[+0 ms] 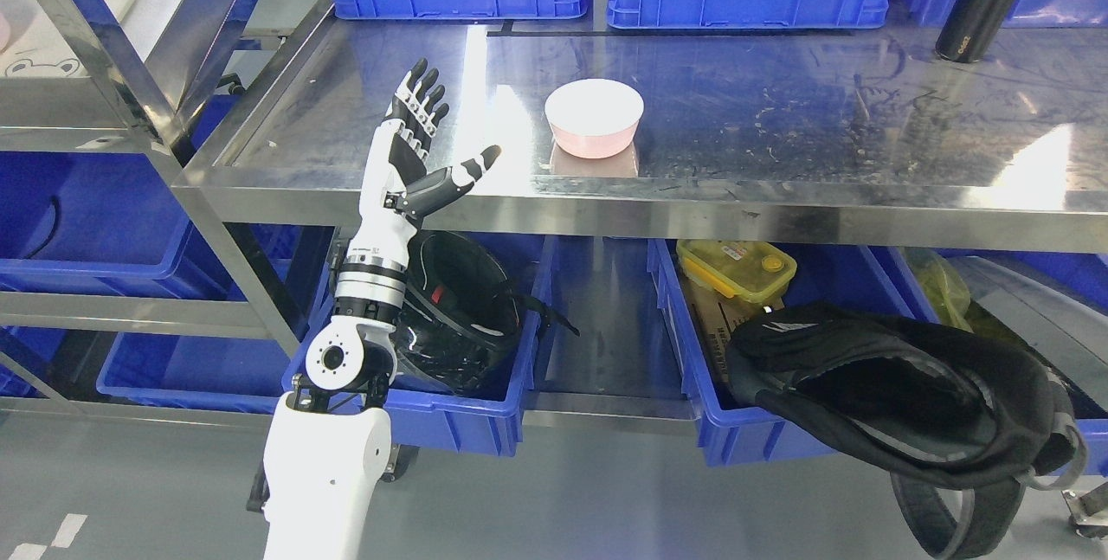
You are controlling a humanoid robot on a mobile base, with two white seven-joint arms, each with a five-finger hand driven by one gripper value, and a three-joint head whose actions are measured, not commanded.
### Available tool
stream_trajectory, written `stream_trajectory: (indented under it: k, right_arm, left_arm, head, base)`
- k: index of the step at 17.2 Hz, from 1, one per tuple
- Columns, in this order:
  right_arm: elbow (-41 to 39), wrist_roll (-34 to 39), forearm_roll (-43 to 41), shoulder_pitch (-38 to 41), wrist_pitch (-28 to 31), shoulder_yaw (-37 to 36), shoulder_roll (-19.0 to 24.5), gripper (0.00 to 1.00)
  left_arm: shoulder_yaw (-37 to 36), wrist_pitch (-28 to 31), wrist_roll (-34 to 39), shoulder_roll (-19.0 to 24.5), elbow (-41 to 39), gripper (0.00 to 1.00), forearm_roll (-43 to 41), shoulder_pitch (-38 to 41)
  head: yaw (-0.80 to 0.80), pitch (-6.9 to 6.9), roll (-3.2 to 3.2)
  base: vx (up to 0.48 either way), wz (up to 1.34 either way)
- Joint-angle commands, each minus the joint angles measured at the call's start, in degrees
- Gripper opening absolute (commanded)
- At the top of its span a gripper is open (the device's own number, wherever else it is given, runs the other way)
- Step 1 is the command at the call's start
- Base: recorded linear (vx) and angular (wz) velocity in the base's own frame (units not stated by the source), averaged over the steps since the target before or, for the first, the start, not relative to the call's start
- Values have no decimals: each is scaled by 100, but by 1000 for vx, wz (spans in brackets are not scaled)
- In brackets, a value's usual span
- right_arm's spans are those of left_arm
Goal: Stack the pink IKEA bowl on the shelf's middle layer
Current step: 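Reach the left hand toward the pink bowl on the steel shelf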
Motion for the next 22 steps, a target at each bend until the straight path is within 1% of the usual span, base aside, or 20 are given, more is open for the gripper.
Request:
stream_trajectory:
  k: [1, 3, 4, 5, 6, 7, 8, 9, 10, 12, 13, 14, 15, 16, 17, 19, 22]
  right_arm:
    - [-100, -3, 1, 132, 2, 2, -100, 100]
    - [-100, -3, 1, 132, 2, 2, -100, 100]
    - [-100, -3, -8, 132, 2, 2, -100, 100]
    - [-100, -3, 1, 132, 2, 2, -100, 100]
    - [-100, -3, 1, 132, 2, 2, -100, 100]
    - [-100, -3, 1, 132, 2, 2, -100, 100]
    - [-100, -3, 1, 132, 2, 2, -100, 100]
    - [-100, -3, 1, 132, 2, 2, -100, 100]
    - [-100, -3, 1, 132, 2, 2, -100, 100]
    - [-100, -3, 1, 132, 2, 2, -100, 100]
    - [-100, -3, 1, 132, 2, 2, -100, 100]
    - [-100, -3, 1, 132, 2, 2, -100, 100]
    - [-100, -3, 1, 132, 2, 2, -100, 100]
    - [-100, -3, 1, 132, 2, 2, -100, 100]
    - [-100, -3, -8, 132, 2, 2, -100, 100]
    - [-100, -3, 1, 132, 2, 2, -100, 100]
    - [-100, -3, 1, 132, 2, 2, -100, 100]
  left_arm:
    - [116, 48, -85, 100, 40, 100, -45, -201]
    - [142, 4, -85, 100, 49, 100, -54, -219]
    - [134, -161, -120, 100, 49, 100, -89, -288]
    - [168, -172, -277, 100, 49, 100, -211, -411]
    - [212, -172, -723, 278, 49, 100, -438, -630]
    - [230, -163, -1214, 586, 83, 100, -632, -788]
    - [239, -163, -1854, 824, 179, 100, -938, -1025]
    - [230, -163, -2452, 974, 233, 100, -1377, -1306]
    - [230, -163, -2885, 1037, 242, 99, -2077, -1552]
    - [160, -137, -3257, 1055, 224, 99, -3518, -1974]
    - [-14, -24, -3302, 1090, 216, 99, -4065, -2177]
    - [-312, 65, -3311, 1142, 207, 99, -4392, -2344]
    - [-697, 179, -3328, 1265, 207, 99, -4691, -2546]
    - [-1162, 423, -3433, 1457, 198, 99, -5060, -2800]
    - [-1411, 626, -3617, 1546, 198, 99, -5298, -2942]
    - [-1720, 917, -4231, 1538, 207, 98, -5625, -3162]
    - [-2194, 927, -4409, 1582, 224, 93, -5793, -3260]
  head:
    - [0, 0, 0]
    - [0, 0, 0]
    - [0, 0, 0]
    - [0, 0, 0]
    - [0, 0, 0]
    - [0, 0, 0]
    - [0, 0, 0]
    - [0, 0, 0]
    - [0, 0, 0]
    - [0, 0, 0]
    - [0, 0, 0]
    - [0, 0, 0]
    - [0, 0, 0]
    - [0, 0, 0]
    - [0, 0, 0]
    - [0, 0, 0]
    - [0, 0, 0]
  base:
    - [0, 0]
    - [0, 0]
    - [0, 0]
    - [0, 0]
    - [0, 0]
    - [0, 0]
    - [0, 0]
    - [0, 0]
    - [0, 0]
    - [0, 0]
    - [0, 0]
    - [0, 0]
    - [0, 0]
    - [0, 0]
    - [0, 0]
    - [0, 0]
    - [0, 0]
